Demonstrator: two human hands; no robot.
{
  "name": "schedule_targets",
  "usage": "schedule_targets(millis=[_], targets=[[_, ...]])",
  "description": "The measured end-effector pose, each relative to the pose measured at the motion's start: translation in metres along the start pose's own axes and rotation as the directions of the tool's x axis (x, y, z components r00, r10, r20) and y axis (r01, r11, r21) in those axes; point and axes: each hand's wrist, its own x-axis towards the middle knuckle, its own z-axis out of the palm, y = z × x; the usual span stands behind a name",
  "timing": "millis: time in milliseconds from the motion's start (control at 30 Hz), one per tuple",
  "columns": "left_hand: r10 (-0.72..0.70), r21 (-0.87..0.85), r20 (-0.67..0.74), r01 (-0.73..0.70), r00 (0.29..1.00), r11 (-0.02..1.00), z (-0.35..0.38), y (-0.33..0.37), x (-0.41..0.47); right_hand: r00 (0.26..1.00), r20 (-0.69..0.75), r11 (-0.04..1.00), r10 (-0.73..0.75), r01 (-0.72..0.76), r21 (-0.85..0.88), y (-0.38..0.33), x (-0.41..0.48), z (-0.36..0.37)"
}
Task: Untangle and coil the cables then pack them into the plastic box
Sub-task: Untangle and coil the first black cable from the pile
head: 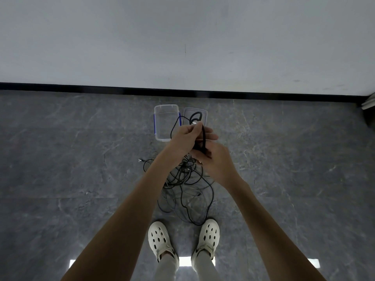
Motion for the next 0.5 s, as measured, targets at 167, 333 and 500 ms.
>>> schedule_targets(millis=[167, 333, 500], targets=[[0.026, 0.131, -0.089, -0.015, 0.996, 0.991, -0.004, 0.002, 0.0, 0.96, -0.125, 0.944, 0.252, -0.216, 0.251, 0.009, -0.004, -0.011], [0.064, -0.186, -0.063, -0.075, 0.996, 0.98, -0.015, 0.011, -0.005, 0.77, -0.214, 0.728, 0.601, -0.416, 0.546, 0.028, 0.0, -0.024], [0.135, -0.262, -0.047, -0.143, 0.99, 0.954, -0.021, 0.025, -0.009, 0.642, -0.248, 0.68, 0.725, -0.611, 0.404, 0.067, -0.011, -0.027]])
